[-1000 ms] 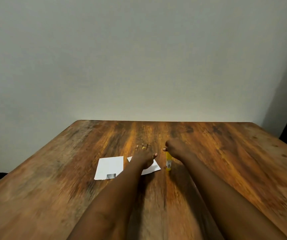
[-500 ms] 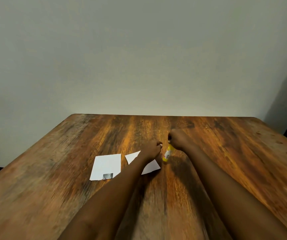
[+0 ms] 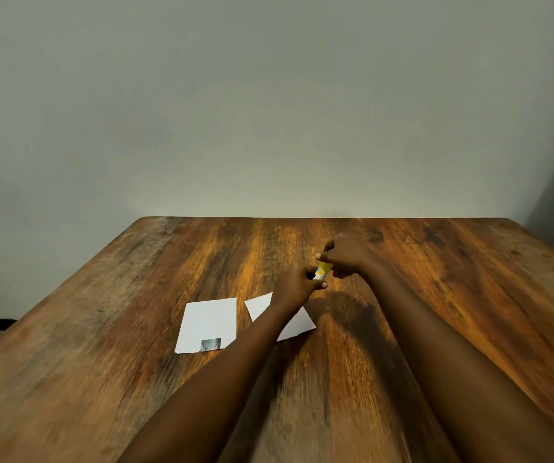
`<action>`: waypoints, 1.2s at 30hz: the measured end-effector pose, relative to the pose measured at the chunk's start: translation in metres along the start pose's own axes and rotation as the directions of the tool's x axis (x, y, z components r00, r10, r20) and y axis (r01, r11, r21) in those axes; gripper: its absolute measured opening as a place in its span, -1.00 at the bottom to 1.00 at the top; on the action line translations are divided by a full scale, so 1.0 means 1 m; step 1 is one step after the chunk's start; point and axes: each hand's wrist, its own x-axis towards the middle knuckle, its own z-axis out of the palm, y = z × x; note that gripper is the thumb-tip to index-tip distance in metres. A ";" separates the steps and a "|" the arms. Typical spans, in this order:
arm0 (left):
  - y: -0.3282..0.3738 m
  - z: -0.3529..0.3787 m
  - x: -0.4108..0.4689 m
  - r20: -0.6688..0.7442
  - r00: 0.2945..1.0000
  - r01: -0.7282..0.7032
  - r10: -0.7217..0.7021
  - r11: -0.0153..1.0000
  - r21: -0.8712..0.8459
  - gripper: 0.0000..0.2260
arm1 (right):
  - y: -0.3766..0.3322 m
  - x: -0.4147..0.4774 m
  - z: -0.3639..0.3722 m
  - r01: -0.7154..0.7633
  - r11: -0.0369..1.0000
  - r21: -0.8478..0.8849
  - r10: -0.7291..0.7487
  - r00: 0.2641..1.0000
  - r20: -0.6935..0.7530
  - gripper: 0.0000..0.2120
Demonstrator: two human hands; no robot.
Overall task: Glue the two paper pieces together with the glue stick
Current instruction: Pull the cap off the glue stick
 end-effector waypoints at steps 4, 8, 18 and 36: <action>-0.002 0.000 0.002 -0.069 0.997 -0.041 0.044 0.999 0.032 -0.69 | -0.001 0.004 0.005 -0.017 0.999 -0.048 0.017 1.000 0.005 -0.61; -0.008 -0.004 0.003 -0.082 0.995 -0.061 0.062 0.998 0.024 -0.72 | -0.003 0.005 0.012 0.057 0.995 -0.079 -0.061 0.997 -0.045 -0.63; -0.020 -0.027 0.003 0.112 0.993 -0.005 0.024 0.986 -0.166 -0.81 | 0.004 -0.007 0.023 0.248 0.966 0.078 -0.242 0.967 -0.079 -0.84; -0.021 -0.029 -0.006 0.273 0.958 -0.025 0.085 0.976 -0.215 -0.76 | -0.003 -0.018 0.000 0.108 0.993 0.045 -0.112 0.988 0.105 -0.70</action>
